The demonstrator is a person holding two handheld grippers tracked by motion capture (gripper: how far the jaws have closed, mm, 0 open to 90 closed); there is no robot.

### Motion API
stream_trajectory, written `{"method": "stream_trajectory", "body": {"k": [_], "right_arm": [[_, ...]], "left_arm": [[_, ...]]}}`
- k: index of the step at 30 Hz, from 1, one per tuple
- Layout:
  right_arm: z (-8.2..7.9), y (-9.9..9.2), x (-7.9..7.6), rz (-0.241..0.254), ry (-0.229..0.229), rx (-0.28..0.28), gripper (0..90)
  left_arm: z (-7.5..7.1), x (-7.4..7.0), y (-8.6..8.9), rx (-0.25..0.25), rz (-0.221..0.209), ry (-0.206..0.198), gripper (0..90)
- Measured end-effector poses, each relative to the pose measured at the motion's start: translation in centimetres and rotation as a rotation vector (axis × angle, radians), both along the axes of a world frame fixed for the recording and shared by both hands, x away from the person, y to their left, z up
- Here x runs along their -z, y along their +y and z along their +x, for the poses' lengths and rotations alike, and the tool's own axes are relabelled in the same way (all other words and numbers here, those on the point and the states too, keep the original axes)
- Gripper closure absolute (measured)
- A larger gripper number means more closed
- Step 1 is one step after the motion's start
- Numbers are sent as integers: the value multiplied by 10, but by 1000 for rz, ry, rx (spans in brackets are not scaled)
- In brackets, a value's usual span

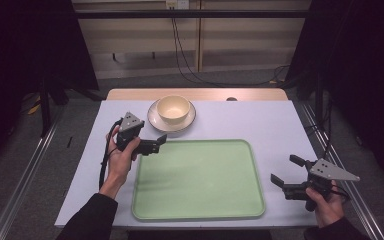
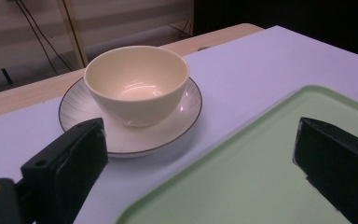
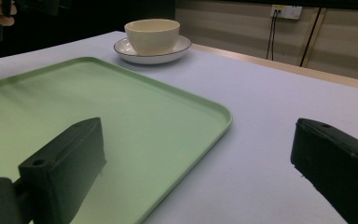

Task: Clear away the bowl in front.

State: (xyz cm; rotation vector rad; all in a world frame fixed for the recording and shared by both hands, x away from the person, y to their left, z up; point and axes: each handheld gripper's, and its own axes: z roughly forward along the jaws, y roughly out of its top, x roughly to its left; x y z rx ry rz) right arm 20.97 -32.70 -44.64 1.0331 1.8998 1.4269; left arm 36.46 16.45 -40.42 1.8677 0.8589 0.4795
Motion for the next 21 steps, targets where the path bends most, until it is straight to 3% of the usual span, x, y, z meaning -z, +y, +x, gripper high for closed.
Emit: {"method": "stream_trajectory", "body": {"k": [2,5,14,17,21], "right_arm": [[0,0,0,1,0,0,28],[0,0,0,2,6,-4,28],[0,0,0,0,5,-1,28],[0,0,0,1,5,-1,28],[0,0,0,1,4,-2,28]], "left_arm": [[5,-2,1,-19,-13,4,25],[15,-5,-1,-7,18,5,20],[37,1,-5,-51,16,25,48],[49,4,-5,-63,14,59,41],[58,6,-7,-82,18,64,43]]}}
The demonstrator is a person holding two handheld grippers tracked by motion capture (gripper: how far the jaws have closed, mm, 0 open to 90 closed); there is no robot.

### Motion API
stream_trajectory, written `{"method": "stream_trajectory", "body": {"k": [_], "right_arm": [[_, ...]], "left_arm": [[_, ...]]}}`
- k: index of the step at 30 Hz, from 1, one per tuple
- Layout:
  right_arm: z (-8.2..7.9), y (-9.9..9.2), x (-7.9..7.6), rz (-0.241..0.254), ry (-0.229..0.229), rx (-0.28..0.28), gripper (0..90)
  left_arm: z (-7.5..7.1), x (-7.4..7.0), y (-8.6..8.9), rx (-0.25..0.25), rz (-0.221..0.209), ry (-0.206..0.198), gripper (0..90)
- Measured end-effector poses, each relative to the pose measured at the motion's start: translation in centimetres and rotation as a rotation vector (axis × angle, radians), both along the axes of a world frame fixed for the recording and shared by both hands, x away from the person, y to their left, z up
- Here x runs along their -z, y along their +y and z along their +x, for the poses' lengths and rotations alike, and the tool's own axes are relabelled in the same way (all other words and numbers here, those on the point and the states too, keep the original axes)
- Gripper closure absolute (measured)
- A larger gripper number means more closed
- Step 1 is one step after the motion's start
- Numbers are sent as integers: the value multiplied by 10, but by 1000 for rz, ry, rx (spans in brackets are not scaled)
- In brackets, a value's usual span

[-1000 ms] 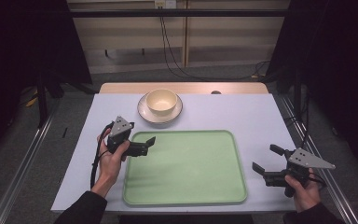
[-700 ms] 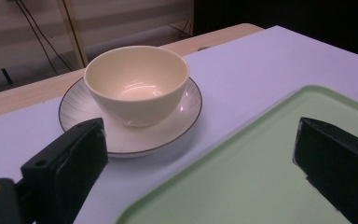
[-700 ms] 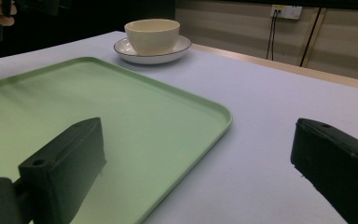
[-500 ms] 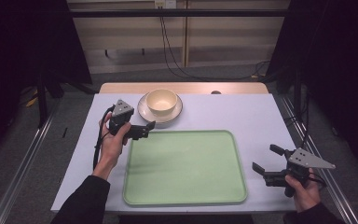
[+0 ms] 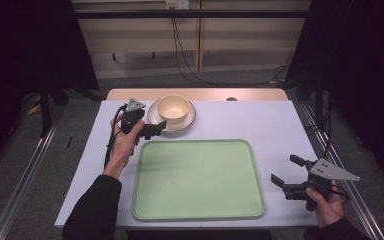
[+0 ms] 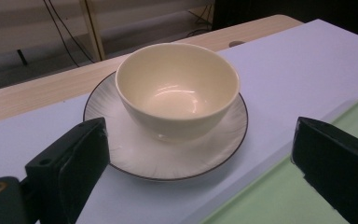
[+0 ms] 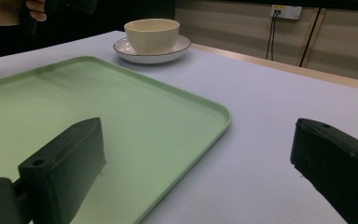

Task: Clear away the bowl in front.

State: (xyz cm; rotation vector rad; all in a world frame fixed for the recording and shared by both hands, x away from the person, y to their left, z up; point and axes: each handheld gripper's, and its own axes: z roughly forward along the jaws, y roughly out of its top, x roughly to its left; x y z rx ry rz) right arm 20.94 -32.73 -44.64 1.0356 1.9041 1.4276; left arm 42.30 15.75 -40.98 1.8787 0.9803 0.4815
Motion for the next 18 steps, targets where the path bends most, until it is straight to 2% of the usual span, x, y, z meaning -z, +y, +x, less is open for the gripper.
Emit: {"method": "stream_trajectory", "body": {"k": [3,7,9,13,15,16,18], "right_arm": [[0,-1,0,-2,-4,5,28],[0,0,0,0,-3,0,28],[0,0,0,1,-2,0,28],[0,-1,0,0,-3,-5,28],[1,-1,1,5,-2,-5,28],[0,-1,0,6,3,-7,28],[0,-1,0,6,2,-6,29]], "left_arm": [[5,0,0,6,19,1,53],[15,-1,-3,-19,40,-6,71],[21,-1,-5,-12,35,13,71],[31,0,-8,-22,49,22,83],[35,0,-9,-8,41,24,87],[39,-1,-9,32,66,14,86],[42,-1,-10,28,63,16,87]]}}
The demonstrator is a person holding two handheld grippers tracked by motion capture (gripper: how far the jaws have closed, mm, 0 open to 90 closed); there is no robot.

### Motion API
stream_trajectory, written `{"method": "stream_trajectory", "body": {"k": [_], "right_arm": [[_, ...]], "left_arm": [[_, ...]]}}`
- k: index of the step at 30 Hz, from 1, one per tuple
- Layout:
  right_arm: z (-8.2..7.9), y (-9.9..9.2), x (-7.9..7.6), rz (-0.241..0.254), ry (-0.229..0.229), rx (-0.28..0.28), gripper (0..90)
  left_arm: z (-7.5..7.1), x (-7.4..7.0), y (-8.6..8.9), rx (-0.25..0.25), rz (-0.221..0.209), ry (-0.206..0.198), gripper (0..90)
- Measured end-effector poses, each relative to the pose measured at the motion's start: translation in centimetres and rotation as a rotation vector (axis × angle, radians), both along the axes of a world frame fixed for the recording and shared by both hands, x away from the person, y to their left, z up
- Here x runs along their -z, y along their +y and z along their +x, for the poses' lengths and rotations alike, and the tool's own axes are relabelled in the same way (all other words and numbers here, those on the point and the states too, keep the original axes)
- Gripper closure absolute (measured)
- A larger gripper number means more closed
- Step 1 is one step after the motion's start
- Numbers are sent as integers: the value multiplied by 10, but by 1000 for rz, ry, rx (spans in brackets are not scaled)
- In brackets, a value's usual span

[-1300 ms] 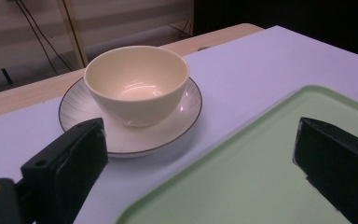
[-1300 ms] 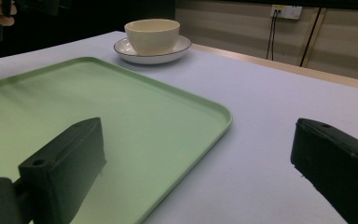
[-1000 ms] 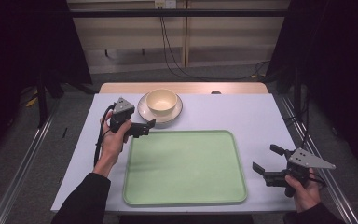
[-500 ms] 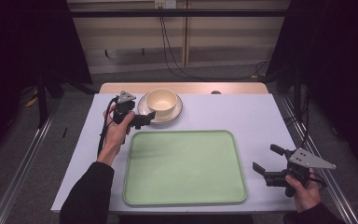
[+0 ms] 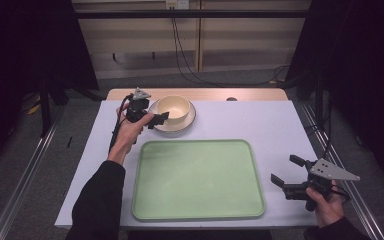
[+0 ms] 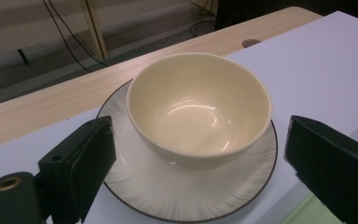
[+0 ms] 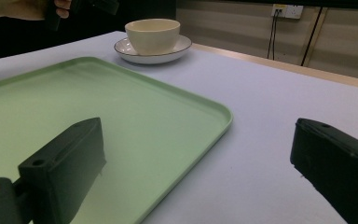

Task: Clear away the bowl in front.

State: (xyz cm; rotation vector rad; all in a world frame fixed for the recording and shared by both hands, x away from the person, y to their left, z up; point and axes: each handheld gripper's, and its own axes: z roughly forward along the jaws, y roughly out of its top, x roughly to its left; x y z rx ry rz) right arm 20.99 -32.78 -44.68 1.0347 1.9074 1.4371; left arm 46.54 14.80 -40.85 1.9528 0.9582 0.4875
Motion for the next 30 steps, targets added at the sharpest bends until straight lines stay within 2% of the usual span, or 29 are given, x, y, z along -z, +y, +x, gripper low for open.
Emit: {"method": "stream_trajectory", "body": {"k": [3,5,8,9,10,13,15,16,17,19,20,23,24,25,26,28,30], "right_arm": [[0,0,0,1,-6,0,29],[0,0,0,0,-3,-1,28],[0,-1,0,4,-3,-2,29],[0,-1,0,4,-3,-2,29],[0,1,1,1,2,-4,29],[0,1,1,10,3,-5,29],[0,0,1,9,5,-6,29],[0,0,1,9,3,-10,29],[0,0,1,9,2,-9,29],[0,0,1,7,1,-10,29],[0,0,1,7,0,-7,29],[0,0,1,7,4,-6,29],[0,0,1,8,5,-8,29],[0,0,1,8,5,-8,29],[0,0,1,8,7,-9,29],[0,-1,1,12,3,-9,28],[0,-1,1,12,3,-7,27]], "left_arm": [[7,-2,-1,-15,11,1,102],[12,-3,-4,-25,0,6,105],[22,0,-9,-34,47,10,126],[22,0,-9,-34,47,10,129],[26,2,-12,-58,49,19,138],[30,3,-14,-55,59,25,135],[35,5,-17,-59,64,39,149],[40,6,-17,-61,90,49,151],[40,6,-17,-61,90,49,149],[46,11,-19,-79,77,77,153],[48,12,-19,-84,92,77,153],[50,15,-20,-99,82,87,165],[53,18,-22,-113,100,103,165],[53,18,-22,-113,100,103,166],[55,20,-23,-127,108,125,170],[57,18,-27,-130,111,141,195],[57,18,-29,-131,103,137,201]]}}
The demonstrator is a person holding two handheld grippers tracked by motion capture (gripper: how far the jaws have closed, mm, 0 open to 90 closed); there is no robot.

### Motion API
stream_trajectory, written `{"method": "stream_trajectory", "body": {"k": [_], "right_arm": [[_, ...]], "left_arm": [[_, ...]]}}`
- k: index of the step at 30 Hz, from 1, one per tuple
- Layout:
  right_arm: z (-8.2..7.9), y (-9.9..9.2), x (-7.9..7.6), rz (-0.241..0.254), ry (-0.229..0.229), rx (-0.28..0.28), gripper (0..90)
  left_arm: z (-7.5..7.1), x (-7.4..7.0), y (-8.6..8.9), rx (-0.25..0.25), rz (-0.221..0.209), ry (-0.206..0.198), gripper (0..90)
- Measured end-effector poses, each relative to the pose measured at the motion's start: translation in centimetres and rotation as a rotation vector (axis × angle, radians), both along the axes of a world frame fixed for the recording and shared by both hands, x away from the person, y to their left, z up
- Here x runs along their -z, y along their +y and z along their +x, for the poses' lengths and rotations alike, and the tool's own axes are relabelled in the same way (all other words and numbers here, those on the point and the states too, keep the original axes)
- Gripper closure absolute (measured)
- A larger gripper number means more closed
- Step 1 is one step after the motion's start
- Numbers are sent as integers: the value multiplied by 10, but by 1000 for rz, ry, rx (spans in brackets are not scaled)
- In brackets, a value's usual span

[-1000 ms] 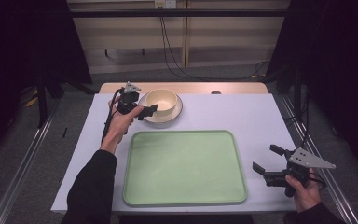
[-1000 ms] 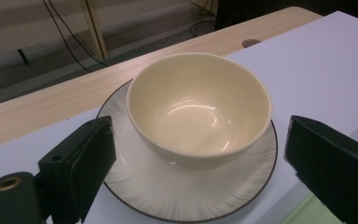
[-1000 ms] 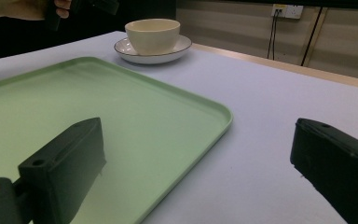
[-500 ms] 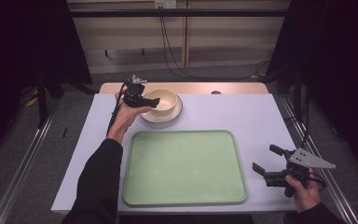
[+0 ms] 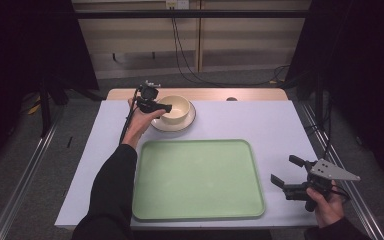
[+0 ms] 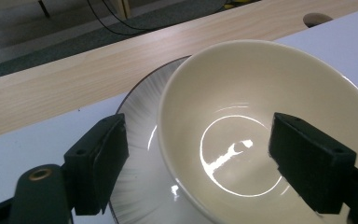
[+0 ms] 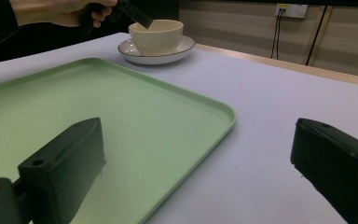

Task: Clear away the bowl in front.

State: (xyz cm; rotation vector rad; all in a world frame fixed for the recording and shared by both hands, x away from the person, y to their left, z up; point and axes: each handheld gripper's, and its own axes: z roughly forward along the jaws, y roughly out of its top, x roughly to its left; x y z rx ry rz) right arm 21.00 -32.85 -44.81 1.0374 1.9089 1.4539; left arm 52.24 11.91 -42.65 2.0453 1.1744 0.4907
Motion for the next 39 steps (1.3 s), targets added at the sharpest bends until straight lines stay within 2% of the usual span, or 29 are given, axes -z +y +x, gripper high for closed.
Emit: {"method": "stream_trajectory", "body": {"k": [1,3,5,7,8,9,10,11,12,14,15,16,17,18,19,21,22,27,28,29,30,31,33,35,39], "right_arm": [[0,0,0,-1,1,-1,27],[0,0,0,0,1,-5,28],[0,0,0,2,3,-3,27],[0,0,0,1,2,-3,27],[0,0,0,4,5,-2,27],[0,0,0,4,5,-2,27],[0,0,1,0,2,-7,27],[0,0,1,0,2,-7,27],[0,0,0,4,3,-6,27],[0,0,1,0,1,-6,27],[0,0,1,0,1,-6,27],[0,0,1,1,0,-6,27],[0,0,1,3,5,-4,27],[0,0,1,0,0,-4,27],[0,0,1,1,1,-4,27],[0,0,1,1,0,-7,27],[0,0,1,1,1,-6,27],[0,0,1,-2,1,-4,27],[0,0,1,-2,-1,-4,27],[0,0,1,0,0,-3,27],[0,0,1,-1,-1,-5,27],[0,0,1,1,0,-5,27],[0,0,1,0,0,-4,27],[0,0,1,-1,-1,-5,27],[0,0,0,6,3,-5,27]], "left_arm": [[1,0,-1,-7,17,-9,208],[4,2,-3,-25,39,1,212],[9,8,-2,-22,72,39,212],[10,10,-2,-30,75,54,217],[12,12,-3,-30,87,77,226],[12,12,-3,-30,87,77,230],[13,14,-5,-34,73,97,236],[13,14,-5,-34,73,97,257],[13,17,-6,-27,91,121,272],[13,17,-7,-20,104,121,334],[13,18,-6,-20,91,127,334],[13,19,-6,-19,73,146,372],[13,19,-5,-10,73,153,389],[12,19,-6,-5,71,165,426],[12,19,-6,-8,67,175,503],[13,19,-6,-18,57,191,511],[13,20,-5,-29,45,215,542],[14,22,-4,-44,49,235,661],[15,21,-4,-64,49,236,661],[15,21,-3,-58,40,255,703],[15,20,-2,-53,50,253,735],[14,21,-3,-60,32,257,753],[14,21,-4,-66,44,245,770],[15,20,-3,-64,44,254,775],[15,21,-1,-56,23,270,763]]}}
